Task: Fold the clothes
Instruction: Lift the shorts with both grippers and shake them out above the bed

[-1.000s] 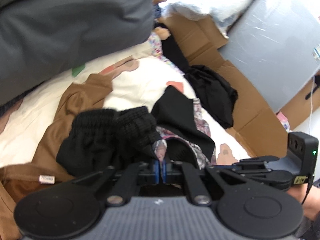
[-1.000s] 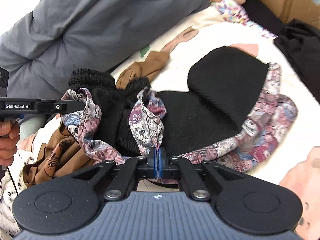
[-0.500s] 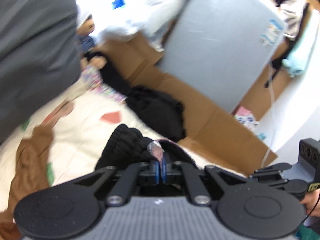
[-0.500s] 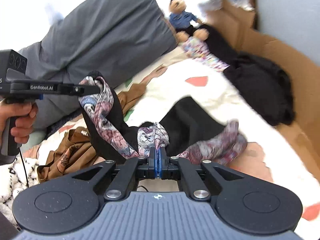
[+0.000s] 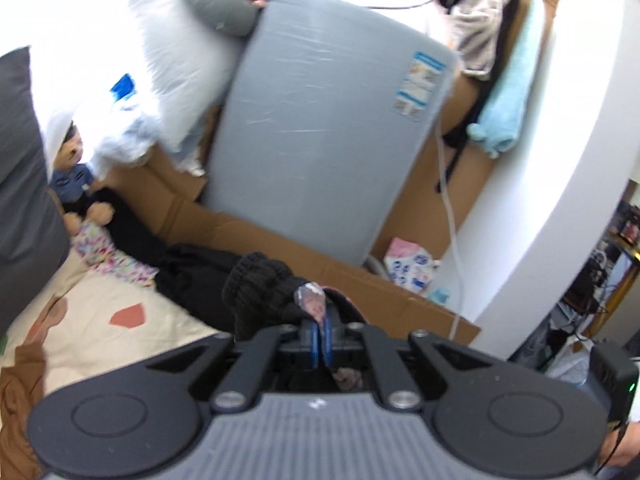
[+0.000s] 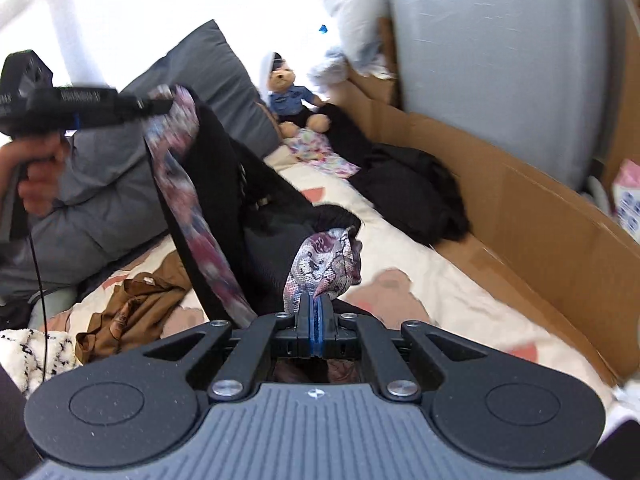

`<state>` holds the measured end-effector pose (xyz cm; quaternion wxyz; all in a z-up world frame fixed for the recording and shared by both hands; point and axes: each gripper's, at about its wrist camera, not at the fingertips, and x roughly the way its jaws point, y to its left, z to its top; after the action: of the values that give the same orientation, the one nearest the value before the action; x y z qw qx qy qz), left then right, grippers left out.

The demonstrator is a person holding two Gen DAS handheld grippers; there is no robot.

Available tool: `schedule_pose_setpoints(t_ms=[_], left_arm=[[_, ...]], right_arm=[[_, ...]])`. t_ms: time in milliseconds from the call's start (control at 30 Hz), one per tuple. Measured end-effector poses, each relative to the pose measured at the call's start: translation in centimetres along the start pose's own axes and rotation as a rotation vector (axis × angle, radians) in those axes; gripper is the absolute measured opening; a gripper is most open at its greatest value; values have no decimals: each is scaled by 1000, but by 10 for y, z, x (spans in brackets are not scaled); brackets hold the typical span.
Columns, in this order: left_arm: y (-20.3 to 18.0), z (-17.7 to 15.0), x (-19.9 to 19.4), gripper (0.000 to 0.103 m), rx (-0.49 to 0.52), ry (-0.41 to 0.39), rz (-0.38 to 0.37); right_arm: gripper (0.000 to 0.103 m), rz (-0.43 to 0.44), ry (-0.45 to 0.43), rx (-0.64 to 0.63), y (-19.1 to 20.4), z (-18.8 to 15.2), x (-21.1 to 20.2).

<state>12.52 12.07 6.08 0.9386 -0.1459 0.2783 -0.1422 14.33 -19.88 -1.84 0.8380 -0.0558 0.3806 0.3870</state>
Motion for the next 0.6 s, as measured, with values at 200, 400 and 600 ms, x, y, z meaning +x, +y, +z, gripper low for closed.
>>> schedule_pose_setpoints(t_ms=[200, 400, 600], left_arm=[[-51, -18, 0, 3, 81, 69, -30], [-62, -60, 19, 3, 128, 222, -3], [-49, -97, 46, 3, 158, 366, 40]], right_arm=[[1, 6, 66, 19, -10, -49, -7], [1, 35, 135, 12, -7, -94, 1], [1, 58, 212, 24, -6, -132, 16]])
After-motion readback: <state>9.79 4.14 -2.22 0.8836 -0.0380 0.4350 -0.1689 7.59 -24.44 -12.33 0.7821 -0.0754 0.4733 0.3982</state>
